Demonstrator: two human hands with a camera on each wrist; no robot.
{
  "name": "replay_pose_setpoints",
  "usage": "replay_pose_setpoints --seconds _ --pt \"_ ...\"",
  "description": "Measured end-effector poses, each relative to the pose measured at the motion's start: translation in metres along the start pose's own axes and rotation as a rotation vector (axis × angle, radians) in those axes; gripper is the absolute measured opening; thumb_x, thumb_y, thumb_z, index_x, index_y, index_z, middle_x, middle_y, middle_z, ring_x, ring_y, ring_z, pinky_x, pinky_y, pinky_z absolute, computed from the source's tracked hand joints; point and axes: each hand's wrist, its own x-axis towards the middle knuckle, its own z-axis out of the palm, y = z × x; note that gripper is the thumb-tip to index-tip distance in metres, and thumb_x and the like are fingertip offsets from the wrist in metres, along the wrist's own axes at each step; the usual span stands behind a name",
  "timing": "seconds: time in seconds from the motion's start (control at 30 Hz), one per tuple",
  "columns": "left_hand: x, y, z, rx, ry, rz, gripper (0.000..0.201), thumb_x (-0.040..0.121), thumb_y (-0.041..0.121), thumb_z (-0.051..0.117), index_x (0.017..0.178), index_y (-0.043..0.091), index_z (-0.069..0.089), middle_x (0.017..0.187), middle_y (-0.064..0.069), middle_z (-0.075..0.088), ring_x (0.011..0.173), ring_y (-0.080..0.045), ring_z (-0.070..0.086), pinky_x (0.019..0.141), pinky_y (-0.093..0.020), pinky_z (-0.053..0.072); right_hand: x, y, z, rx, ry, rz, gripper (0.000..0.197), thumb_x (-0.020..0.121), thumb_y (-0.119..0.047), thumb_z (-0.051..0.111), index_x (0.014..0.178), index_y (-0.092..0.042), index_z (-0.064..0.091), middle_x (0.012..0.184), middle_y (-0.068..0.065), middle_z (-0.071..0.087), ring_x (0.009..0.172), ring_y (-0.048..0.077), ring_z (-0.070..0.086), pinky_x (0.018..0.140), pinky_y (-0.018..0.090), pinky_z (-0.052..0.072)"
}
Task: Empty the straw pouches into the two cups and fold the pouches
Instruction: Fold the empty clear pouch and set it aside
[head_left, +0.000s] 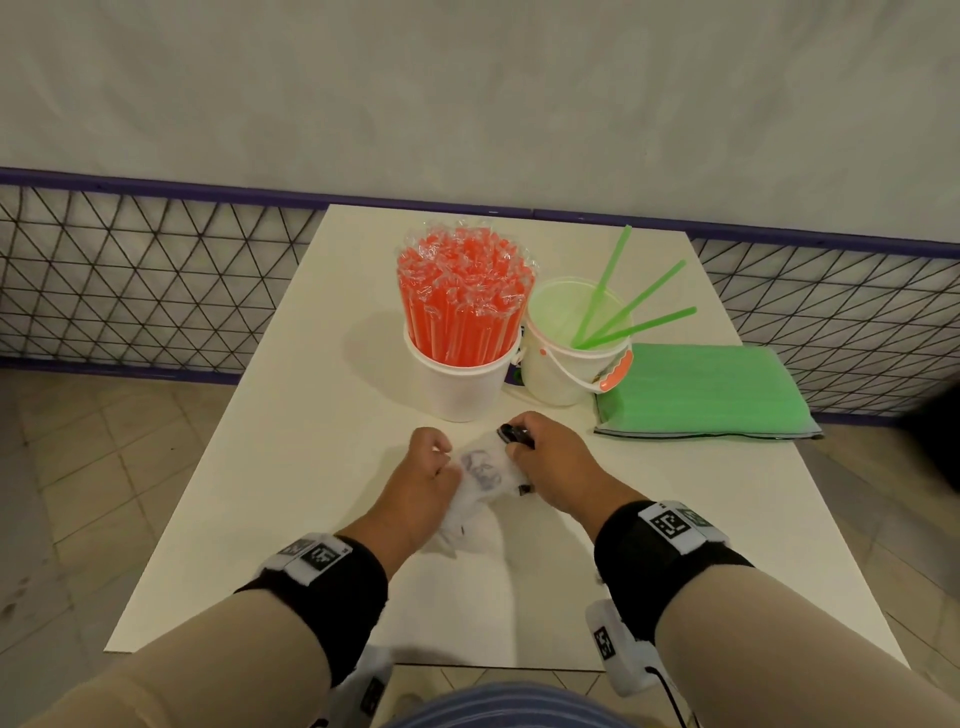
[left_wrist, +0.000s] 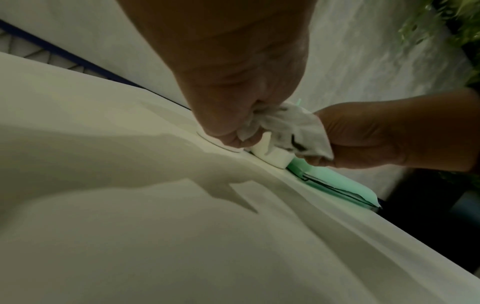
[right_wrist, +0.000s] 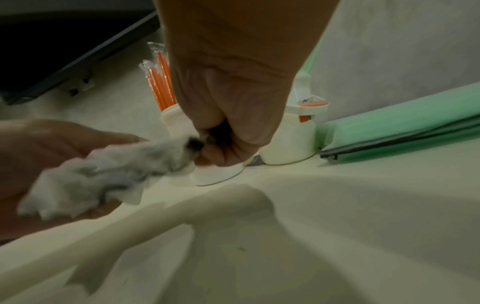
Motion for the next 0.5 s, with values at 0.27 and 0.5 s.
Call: replay_pose_setpoints --seconds 0.27,0.5 --pt "0.035 -0.033 -0.065 0.061 0.385 -0.223 0.014 0.093 0.008 0.047 0.096 0.010 0.060 0.106 -0.017 0.063 0.091 -0.036 0.062 0.075 -0.044 0.056 0.004 -0.017 -0.007 -0.114 0.028 -0.056 0.040 0.093 -0.033 0.059 0.131 -0.025 0.051 0.111 -0.008 0.058 0.094 0.012 0.058 0.073 0.024 0.044" --pt "0.088 -0.010 -0.078 -0.058 0.391 -0.180 0.055 0.087 0.005 0.058 0.138 0.007 0.039 0.129 -0.009 0.046 0.101 -0.023 0.052 0.067 -0.024 0.045 0.001 -0.019 -0.003 -0.196 -0.046 -0.091 0.026 0.096 -0.026 0.051 0.120 -0.024 0.060 0.115 -0.004 0.061 0.097 0.012 0.058 0.067 0.016 0.041"
